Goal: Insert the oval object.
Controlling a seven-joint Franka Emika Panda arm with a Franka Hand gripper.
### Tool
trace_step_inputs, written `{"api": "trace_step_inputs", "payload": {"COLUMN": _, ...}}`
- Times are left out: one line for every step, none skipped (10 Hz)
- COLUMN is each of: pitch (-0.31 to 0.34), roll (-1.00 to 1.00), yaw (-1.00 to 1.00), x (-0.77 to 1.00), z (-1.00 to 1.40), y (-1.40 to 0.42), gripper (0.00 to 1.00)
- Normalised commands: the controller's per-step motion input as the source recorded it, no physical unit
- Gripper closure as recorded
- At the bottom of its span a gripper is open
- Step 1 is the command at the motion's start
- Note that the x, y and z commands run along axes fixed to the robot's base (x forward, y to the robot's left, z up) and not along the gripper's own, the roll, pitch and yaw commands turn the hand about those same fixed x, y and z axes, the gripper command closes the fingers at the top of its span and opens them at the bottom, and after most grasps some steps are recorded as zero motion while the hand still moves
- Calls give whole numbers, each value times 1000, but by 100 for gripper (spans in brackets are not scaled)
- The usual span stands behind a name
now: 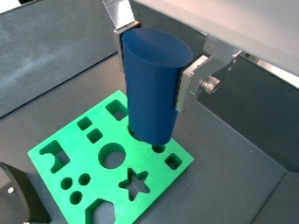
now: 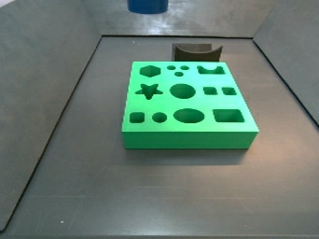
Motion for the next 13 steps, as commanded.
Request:
{"api": "trace_step_inputs", "payload": {"pitch": -79, "roll": 0, "yaw": -146, "x": 729, "z": -1000, "y": -406, "gripper": 100}}
{"api": "trace_step_inputs", "payload": {"pitch": -60, "roll": 0, "yaw": -131, "x": 809, "z": -1000, "y": -369, "gripper": 100}}
{"api": "trace_step_inputs", "payload": {"pitch": -4, "roll": 0, "yaw": -194, "x": 900, "z": -1000, "y": -200, "gripper": 100}}
{"api": "trace_step_inputs", "payload": {"pitch": 0, "roll": 7, "yaw": -200, "x": 837, "z": -1000, "y": -34, "gripper": 100}}
{"api": "trace_step_inputs", "payload": {"pitch": 0, "roll": 19, "yaw": -340, "x": 786, "z": -1000, "y": -106, "gripper": 100}}
{"api": "trace_step_inputs", "payload": {"pitch": 0, "roll": 21, "yaw": -357, "x": 777, "z": -1000, "y": -114, "gripper": 100}}
{"api": "trace_step_inputs", "payload": {"pitch": 0, "roll": 21, "yaw": -311, "x": 734, "z": -1000, "y": -97, "gripper": 100}}
{"api": "trace_step_inputs", "payload": {"pitch": -7, "roll": 0, "yaw": -263, "x": 686, "z": -1000, "y": 0, "gripper": 100}}
{"api": "trace_step_inputs", "payload": {"pitch": 0, "roll": 0, "yaw": -114, "x": 357, "z": -834, "y": 51, "gripper": 100}}
{"api": "trace_step_inputs", "payload": {"pitch": -1, "roll": -21, "yaw": -109, "x": 180, "z": -654, "y": 17, "gripper": 100}}
{"api": "trace_step_inputs", "payload": {"pitch": 0, "roll": -70, "yaw": -97, "x": 174, "z": -506, "y": 0, "gripper": 100}}
{"api": "trace_step_inputs", "payload": {"pitch": 0, "roll": -67, "yaw": -137, "x": 309, "z": -391, "y": -106, "gripper": 100}}
{"api": "trace_step_inputs", "payload": {"pitch": 24, "roll": -59, "yaw": -151, "x": 371, "z": -363, "y": -57, "gripper": 100}}
